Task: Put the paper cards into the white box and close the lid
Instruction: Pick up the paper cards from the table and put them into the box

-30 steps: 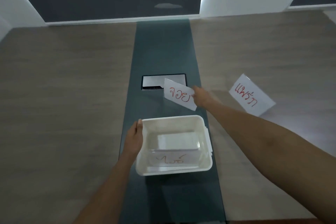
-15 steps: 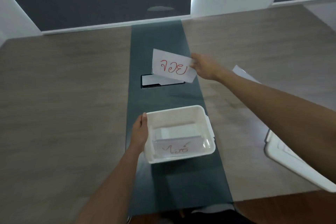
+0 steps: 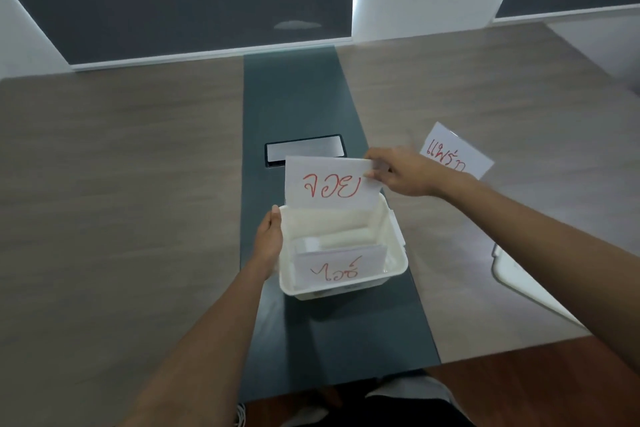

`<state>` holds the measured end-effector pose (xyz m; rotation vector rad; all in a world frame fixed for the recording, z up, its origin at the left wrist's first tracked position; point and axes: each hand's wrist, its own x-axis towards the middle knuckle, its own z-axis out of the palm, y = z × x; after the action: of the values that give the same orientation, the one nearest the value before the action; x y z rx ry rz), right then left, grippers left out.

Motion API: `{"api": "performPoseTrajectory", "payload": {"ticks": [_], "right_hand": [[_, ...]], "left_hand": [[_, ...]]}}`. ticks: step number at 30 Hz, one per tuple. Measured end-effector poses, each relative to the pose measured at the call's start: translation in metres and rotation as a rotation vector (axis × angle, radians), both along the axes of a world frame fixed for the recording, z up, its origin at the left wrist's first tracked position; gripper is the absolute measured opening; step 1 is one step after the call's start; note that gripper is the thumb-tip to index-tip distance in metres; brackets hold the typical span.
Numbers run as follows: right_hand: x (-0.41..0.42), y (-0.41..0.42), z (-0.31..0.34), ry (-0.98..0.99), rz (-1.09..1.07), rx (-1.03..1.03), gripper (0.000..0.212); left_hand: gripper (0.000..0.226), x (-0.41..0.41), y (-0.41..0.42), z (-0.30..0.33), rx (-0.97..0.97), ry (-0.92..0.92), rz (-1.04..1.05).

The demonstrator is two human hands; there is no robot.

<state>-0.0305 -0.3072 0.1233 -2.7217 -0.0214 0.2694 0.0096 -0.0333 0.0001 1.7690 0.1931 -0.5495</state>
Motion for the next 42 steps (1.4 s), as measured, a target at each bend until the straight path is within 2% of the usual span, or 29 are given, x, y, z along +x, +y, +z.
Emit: {"api": "performPoseTrajectory", "payload": {"ticks": [1,4,9,12,17,24,28,35,38,42], "right_hand": [[-0.003,-0.002,-0.006,0.024,0.013,-0.028,0.008],[-0.011,0.001,-0.015,0.022,0.033,-0.149,0.024],[-0.02,0.019,-0.031,0.136,0.052,0.01,0.023],[-0.019,0.021,-0.048,0.222,0.054,0.01,0.028],[-0.022,0.022,-0.069,0.396,0.098,-0.007,0.031],[-0.021,0.033,-0.077,0.616,0.145,-0.011,0.041],[-0.018,0.037,-0.077,0.751,0.041,0.135,0.04],[-0.008,0.034,-0.073,0.83,0.055,0.089,0.04],[-0.006,0.033,-0.074,0.858,0.065,0.063,0.04],[0.0,0.021,-0.068,0.744,0.059,0.137,0.032]], "left_hand": [[0.049,0.0,0.0,-0.001,0.005,0.006,-0.001],[0.048,0.001,-0.001,0.0,0.017,0.0,0.01],[0.039,0.0,-0.002,-0.003,0.007,0.014,0.033],[0.044,0.001,-0.001,-0.006,0.002,0.021,0.049],[0.038,-0.001,-0.002,-0.006,-0.019,0.034,0.053],[0.056,-0.001,-0.001,-0.012,0.03,0.04,0.062],[0.056,-0.005,-0.003,-0.011,0.028,0.031,0.074],[0.05,-0.01,-0.006,-0.007,0.017,0.04,0.084],[0.035,-0.009,-0.008,-0.01,0.022,0.017,0.08],[0.049,-0.007,-0.013,-0.012,0.023,-0.011,0.068]]}}
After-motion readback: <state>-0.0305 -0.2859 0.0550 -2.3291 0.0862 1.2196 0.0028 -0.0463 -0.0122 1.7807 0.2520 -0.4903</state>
